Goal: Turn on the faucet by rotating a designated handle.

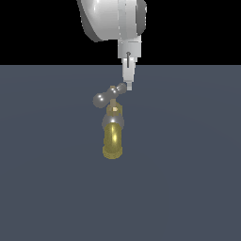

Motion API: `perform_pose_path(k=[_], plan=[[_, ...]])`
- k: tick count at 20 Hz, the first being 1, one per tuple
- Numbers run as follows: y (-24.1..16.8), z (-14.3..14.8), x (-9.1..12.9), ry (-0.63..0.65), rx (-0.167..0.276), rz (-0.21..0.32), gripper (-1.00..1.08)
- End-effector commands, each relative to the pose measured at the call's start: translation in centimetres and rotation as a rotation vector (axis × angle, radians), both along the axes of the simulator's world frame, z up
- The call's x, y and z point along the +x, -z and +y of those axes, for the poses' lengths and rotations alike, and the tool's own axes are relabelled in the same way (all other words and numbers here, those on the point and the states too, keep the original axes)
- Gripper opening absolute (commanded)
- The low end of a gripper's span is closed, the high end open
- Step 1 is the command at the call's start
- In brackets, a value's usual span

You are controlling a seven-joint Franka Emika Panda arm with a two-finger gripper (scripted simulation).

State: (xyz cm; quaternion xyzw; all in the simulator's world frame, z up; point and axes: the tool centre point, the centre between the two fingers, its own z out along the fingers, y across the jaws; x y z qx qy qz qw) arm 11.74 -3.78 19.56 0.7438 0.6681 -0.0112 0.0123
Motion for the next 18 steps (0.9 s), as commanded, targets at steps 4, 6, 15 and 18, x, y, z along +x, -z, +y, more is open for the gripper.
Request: perform_pose_path(k=[4, 6, 15, 18], plan=[[-0.1, 9.1, 0.5, -0.082, 0.033, 0.001, -1.00], [0.0, 3.2, 0.5, -0.011, 0.003, -0.003, -1.00], [0.0, 8.1, -1.4, -0.039, 0.014, -0.001, -1.00], [0.0, 9.9, -2.1, -0.048, 0.018, -0.001, -1.00]])
